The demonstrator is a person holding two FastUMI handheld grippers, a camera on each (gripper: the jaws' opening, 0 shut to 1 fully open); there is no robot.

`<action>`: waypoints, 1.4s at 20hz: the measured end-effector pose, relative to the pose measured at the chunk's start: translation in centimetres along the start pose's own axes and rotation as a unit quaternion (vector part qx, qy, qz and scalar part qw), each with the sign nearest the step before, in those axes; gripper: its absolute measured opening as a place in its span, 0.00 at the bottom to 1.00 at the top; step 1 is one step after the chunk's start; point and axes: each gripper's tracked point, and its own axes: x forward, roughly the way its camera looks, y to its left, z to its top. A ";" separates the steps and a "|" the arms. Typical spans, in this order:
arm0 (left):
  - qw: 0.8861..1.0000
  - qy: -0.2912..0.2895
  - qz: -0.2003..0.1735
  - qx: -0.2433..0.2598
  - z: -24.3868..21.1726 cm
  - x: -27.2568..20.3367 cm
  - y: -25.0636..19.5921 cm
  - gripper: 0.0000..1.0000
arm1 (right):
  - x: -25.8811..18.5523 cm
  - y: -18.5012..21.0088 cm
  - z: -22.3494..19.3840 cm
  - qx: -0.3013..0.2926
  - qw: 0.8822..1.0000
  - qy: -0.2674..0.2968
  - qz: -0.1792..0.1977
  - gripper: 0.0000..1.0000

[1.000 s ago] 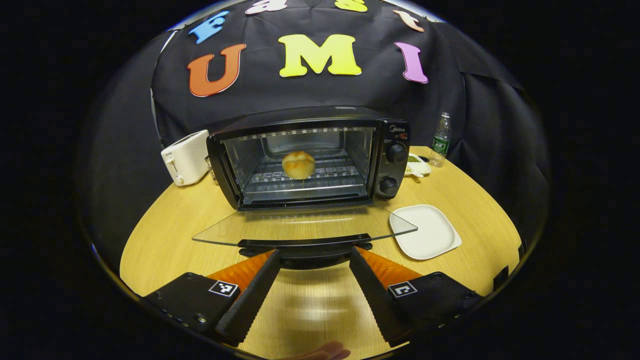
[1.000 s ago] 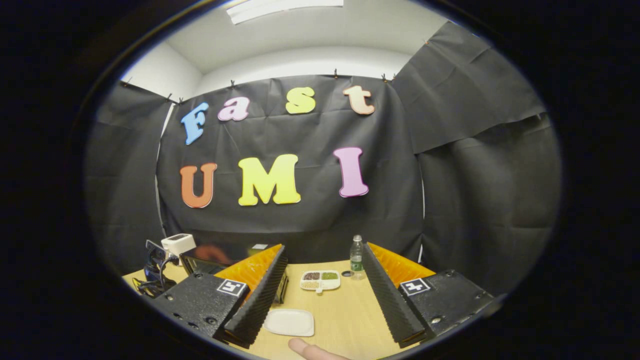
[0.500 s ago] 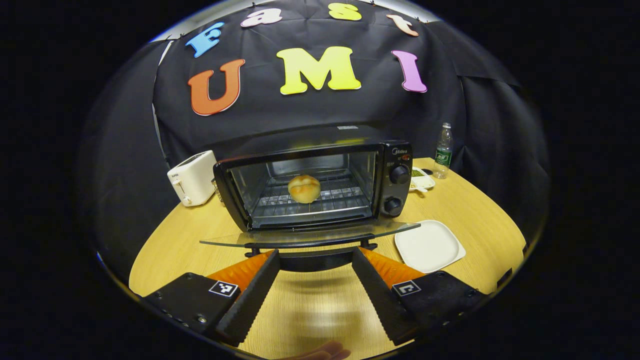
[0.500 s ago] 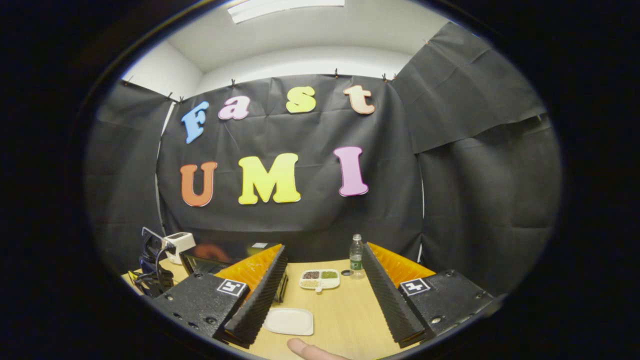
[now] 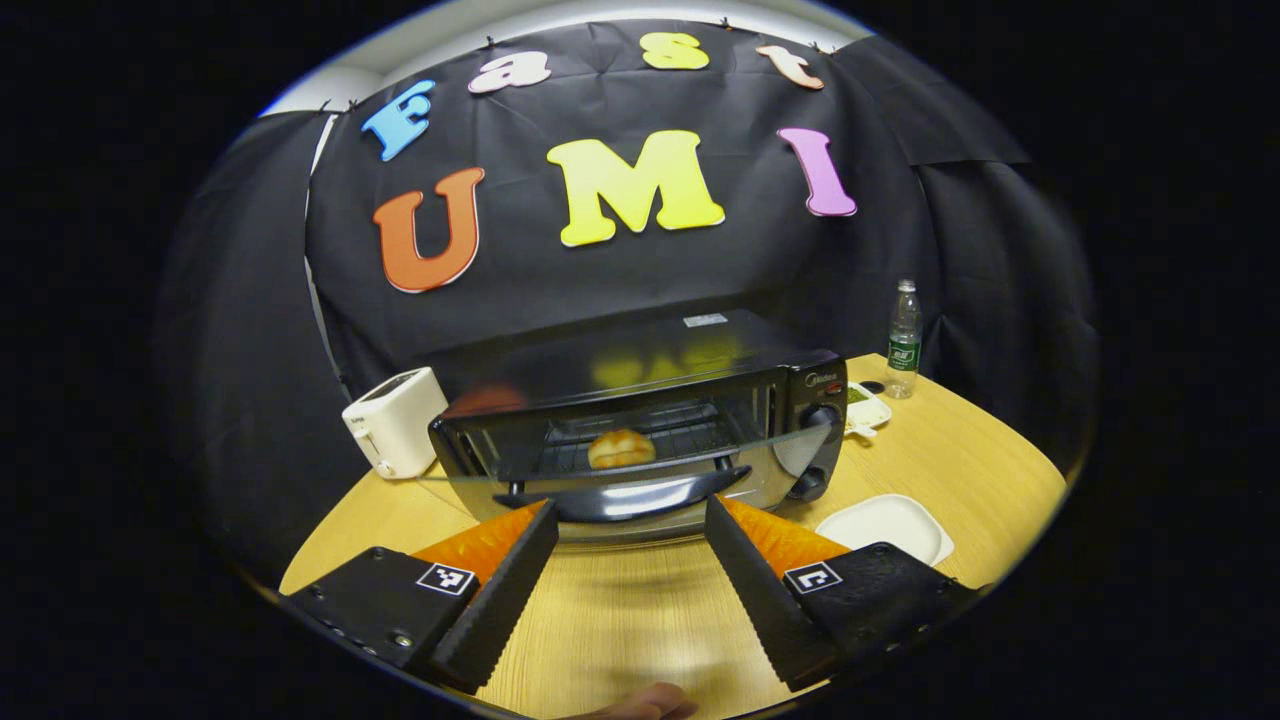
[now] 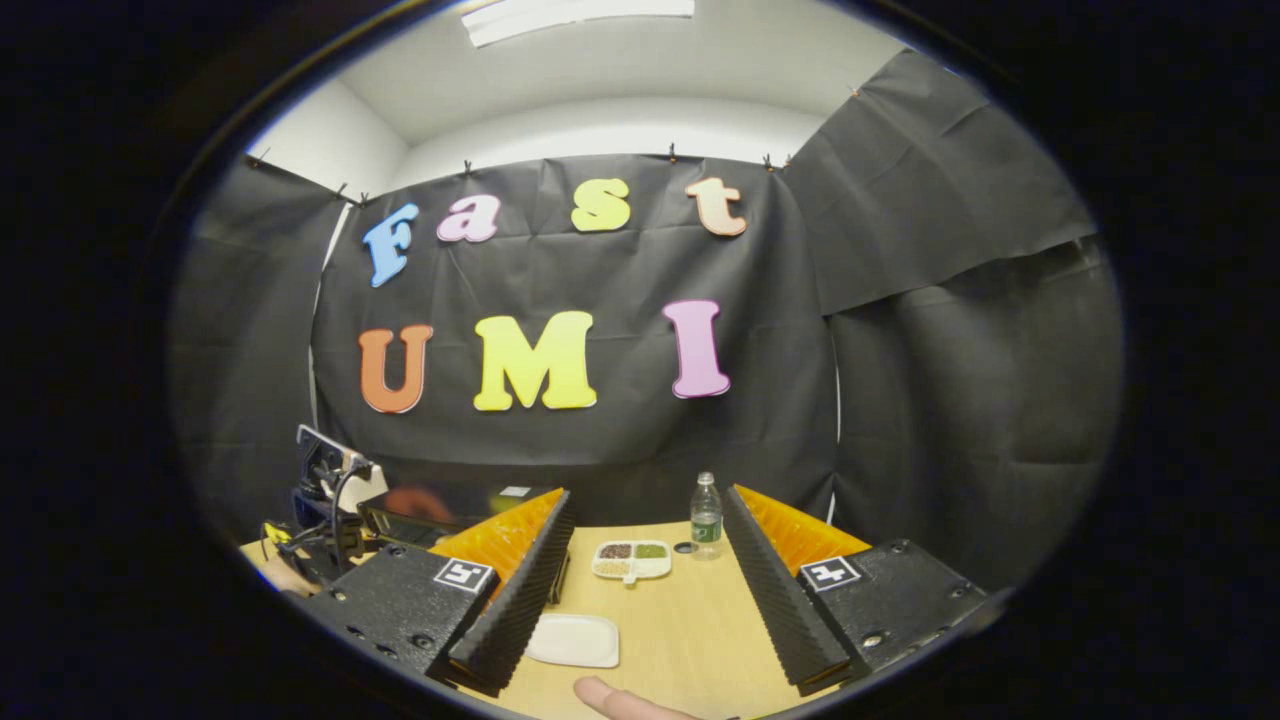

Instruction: Open the electric oven with the left hand, put the food in, and close the electric oven.

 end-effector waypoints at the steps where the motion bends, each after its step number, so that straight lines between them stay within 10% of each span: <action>1: 1.000 0.004 0.006 -0.009 0.1 0.4 0.3 0.96 | -0.3 -0.1 0.1 0.000 1.000 0.000 -0.001 0.96; 10: 0.999 -0.026 -0.003 -0.030 2.4 -3.8 0.7 0.95 | -2.2 -0.3 0.6 0.002 1.000 -0.005 -0.007 0.96; 20: 0.991 -0.115 0.048 -0.046 8.7 -16.6 4.3 0.94 | -6.8 0.7 4.0 -0.003 0.999 -0.034 -0.015 0.92; 28: 0.978 -0.192 0.022 -0.074 11.8 -27.9 4.4 0.94 | -10.4 3.1 3.9 -0.017 0.999 -0.034 0.008 0.93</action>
